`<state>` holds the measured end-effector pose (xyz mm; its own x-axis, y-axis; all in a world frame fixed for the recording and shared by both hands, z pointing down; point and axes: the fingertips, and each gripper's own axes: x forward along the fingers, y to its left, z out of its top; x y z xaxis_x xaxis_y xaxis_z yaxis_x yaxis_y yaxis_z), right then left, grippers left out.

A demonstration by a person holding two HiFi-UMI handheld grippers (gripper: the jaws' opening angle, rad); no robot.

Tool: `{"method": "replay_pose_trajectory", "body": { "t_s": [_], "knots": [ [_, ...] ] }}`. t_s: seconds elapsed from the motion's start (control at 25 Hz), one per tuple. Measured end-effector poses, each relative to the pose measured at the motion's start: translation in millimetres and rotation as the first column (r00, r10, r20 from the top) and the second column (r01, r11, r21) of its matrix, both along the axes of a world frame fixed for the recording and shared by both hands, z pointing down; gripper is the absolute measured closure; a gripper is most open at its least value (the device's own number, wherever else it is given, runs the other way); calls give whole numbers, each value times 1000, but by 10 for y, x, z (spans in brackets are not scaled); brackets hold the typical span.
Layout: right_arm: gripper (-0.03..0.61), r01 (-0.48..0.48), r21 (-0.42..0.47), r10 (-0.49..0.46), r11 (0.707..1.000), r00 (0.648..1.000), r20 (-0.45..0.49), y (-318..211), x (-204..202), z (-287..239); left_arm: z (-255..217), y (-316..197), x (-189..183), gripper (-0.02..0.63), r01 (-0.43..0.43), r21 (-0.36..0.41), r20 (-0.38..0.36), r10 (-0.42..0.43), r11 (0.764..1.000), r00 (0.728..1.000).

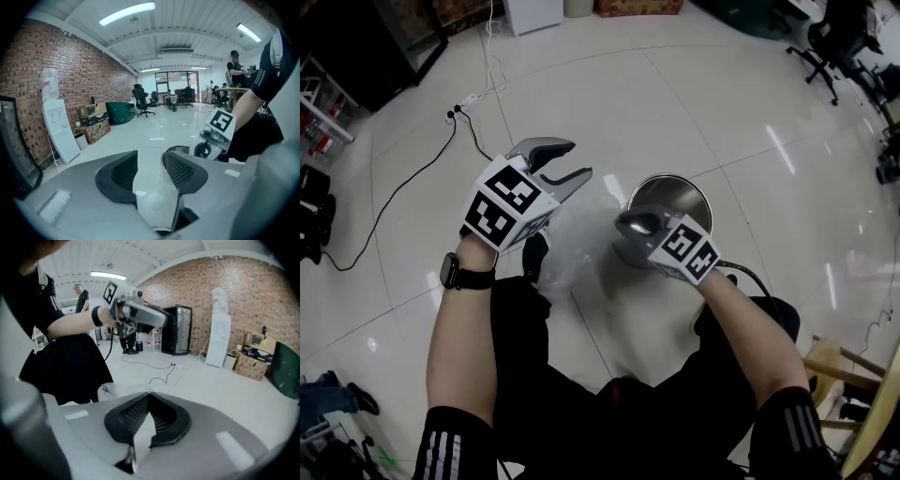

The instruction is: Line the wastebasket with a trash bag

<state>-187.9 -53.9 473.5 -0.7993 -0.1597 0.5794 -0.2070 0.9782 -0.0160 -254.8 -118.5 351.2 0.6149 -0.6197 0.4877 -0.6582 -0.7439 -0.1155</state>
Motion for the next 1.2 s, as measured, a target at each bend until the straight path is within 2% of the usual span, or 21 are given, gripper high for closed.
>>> {"method": "replay_pose_trajectory", "body": {
  "t_s": [0.28,0.48,0.72,0.92,1.08,1.2],
  "knots": [
    [571,-154,93,137,984,976,170,-443,794,-899,-22,-164,293,430,-25,2,40,24,1000,999],
    [571,-264,116,220,958,929,298,-632,1480,-1347,100,-260,594,430,-61,5,144,60,998,988],
    [571,-382,104,318,918,868,383,-815,2218,-1596,185,-298,1151,428,-162,-32,147,165,986,975],
    [571,-424,99,352,900,843,406,-896,2603,-1712,439,-74,1605,395,-298,-146,136,317,943,938],
    [571,-432,94,356,897,832,426,-886,2796,-1804,744,10,1831,373,-325,-210,216,368,922,904],
    [571,-417,97,344,904,842,415,-843,2845,-1815,925,24,1903,383,-320,-227,285,377,920,881]
  ]
}}
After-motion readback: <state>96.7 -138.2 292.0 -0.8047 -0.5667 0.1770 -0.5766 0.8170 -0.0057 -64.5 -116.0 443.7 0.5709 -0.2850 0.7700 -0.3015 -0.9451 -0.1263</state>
